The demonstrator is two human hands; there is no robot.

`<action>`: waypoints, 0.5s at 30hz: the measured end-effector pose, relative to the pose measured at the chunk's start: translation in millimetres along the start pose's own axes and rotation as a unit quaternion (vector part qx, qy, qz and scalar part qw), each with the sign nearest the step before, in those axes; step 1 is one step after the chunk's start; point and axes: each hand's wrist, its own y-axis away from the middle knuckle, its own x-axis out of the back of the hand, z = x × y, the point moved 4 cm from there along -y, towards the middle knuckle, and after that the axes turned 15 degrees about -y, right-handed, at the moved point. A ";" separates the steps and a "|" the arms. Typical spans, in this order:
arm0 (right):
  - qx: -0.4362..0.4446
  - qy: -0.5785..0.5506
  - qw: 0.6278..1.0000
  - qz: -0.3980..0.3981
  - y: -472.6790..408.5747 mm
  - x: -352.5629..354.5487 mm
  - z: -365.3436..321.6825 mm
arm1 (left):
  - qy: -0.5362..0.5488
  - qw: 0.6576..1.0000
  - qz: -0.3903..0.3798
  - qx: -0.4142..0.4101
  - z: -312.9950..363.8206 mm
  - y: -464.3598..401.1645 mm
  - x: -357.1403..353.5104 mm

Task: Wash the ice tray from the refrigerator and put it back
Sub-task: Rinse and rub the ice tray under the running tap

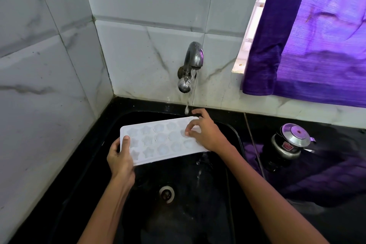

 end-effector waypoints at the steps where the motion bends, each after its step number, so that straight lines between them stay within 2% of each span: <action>1: 0.001 0.022 0.999 -0.045 0.9 -3.1 0.7 | 0.002 1.000 0.001 0.001 1.3 -0.4 -0.9; 4: -0.002 0.093 0.988 -0.126 4.8 -12.1 3.4 | 0.002 1.000 0.002 -0.001 5.2 -2.0 -3.6; 9: 0.015 0.157 0.985 -0.071 5.4 -13.3 3.2 | -0.003 1.000 -0.001 0.001 5.5 -3.0 -5.2; 15: 0.017 0.193 0.978 -0.076 6.8 -13.8 5.4 | 0.000 1.000 -0.006 0.018 1.8 -3.3 -5.5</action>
